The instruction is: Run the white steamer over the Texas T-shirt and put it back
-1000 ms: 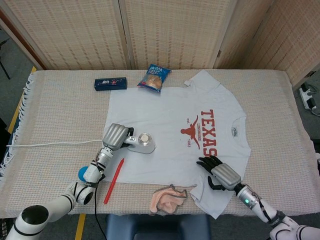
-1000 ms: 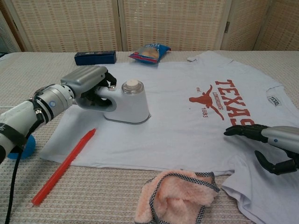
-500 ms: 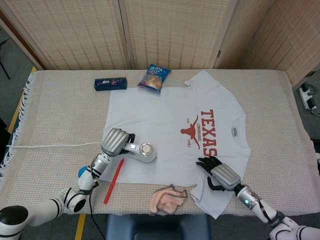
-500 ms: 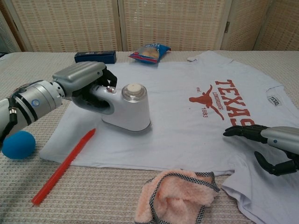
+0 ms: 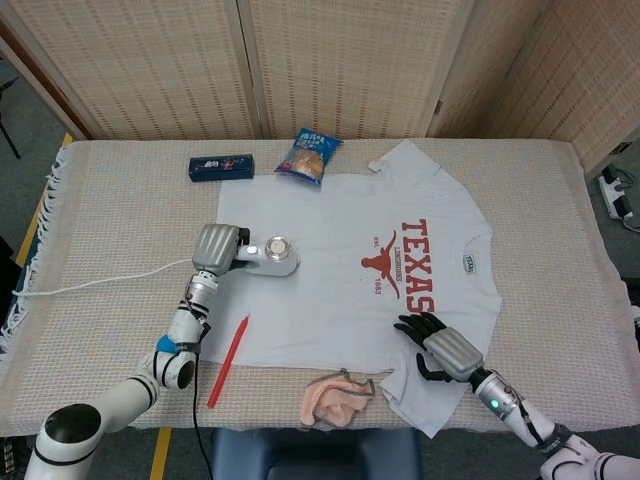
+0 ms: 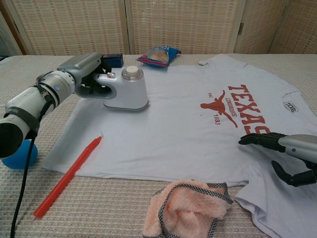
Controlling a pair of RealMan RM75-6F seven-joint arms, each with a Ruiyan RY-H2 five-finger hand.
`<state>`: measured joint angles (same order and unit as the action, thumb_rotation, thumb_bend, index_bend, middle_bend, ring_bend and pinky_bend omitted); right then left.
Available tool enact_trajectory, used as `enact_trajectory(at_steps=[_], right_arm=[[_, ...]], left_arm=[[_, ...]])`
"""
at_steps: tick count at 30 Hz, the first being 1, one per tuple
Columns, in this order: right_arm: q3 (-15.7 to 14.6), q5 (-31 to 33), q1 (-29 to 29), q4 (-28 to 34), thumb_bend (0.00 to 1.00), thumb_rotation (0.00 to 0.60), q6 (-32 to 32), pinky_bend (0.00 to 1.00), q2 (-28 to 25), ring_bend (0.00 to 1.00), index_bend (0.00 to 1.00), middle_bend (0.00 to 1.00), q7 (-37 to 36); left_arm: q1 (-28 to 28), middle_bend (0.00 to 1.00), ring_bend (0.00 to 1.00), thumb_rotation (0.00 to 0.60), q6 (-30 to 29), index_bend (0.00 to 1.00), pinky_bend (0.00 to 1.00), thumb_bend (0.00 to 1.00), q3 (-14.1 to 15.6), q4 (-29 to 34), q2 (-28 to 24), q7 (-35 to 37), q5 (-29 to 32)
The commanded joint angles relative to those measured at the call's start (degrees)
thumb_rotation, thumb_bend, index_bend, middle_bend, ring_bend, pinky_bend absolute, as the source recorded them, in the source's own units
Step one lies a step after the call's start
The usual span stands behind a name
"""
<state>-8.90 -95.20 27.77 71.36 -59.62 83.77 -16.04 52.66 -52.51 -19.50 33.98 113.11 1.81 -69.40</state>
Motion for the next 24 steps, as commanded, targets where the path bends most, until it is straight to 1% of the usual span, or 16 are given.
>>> enact_trajectory(at_steps=[1, 6, 10, 12, 15, 21, 24], right_arm=[[-0.02, 0.03, -0.02, -0.04, 0.8, 0.365, 0.07, 0.0, 0.0, 0.0, 0.0, 0.0, -0.04], [-0.04, 0.02, 0.04, -0.21, 0.8, 0.362, 0.24, 0.0, 0.04, 0.0, 0.0, 0.0, -0.12], [-0.07, -0.09, 0.11, -0.41, 0.8, 0.364, 0.33, 0.0, 0.23, 0.0, 0.0, 0.0, -0.29], [-0.12, -0.17, 0.12, -0.48, 0.8, 0.365, 0.35, 0.0, 0.33, 0.0, 0.0, 0.0, -0.29], [-0.16, -0.26, 0.14, -0.48, 0.8, 0.363, 0.37, 0.0, 0.43, 0.0, 0.0, 0.0, -0.28], [-0.2, -0.41, 0.16, -0.25, 0.8, 0.362, 0.25, 0.0, 0.39, 0.0, 0.0, 0.0, -0.1], [-0.19, -0.42, 0.16, -0.07, 0.8, 0.362, 0.2, 0.0, 0.31, 0.0, 0.0, 0.0, 0.04]], left_arm=[[0.86, 0.93, 0.76, 0.6, 2.61, 0.91, 0.72, 0.4, -0.84, -4.23, 2.3, -0.33, 1.94], [-0.69, 0.93, 0.76, 0.6, 2.38, 0.91, 0.72, 0.4, 1.47, -4.1, 1.9, 2.22, 0.0], [-2.66, 0.93, 0.76, 0.6, 0.36, 0.91, 0.72, 0.4, 4.72, -1.19, 0.28, 4.72, -3.42], [-3.52, 0.93, 0.76, 0.6, -0.89, 0.91, 0.72, 0.4, 6.54, 0.19, -0.56, 5.09, -5.35], [-4.4, 0.93, 0.76, 0.6, -2.46, 0.91, 0.72, 0.4, 8.49, 1.92, -1.41, 5.4, -7.51], [-5.99, 0.93, 0.76, 0.6, -6.51, 0.91, 0.72, 0.4, 11.63, 7.4, -3.73, 5.83, -11.65], [-6.64, 0.93, 0.76, 0.6, -8.59, 0.91, 0.72, 0.4, 13.6, 11.53, -5.65, 5.02, -14.3]])
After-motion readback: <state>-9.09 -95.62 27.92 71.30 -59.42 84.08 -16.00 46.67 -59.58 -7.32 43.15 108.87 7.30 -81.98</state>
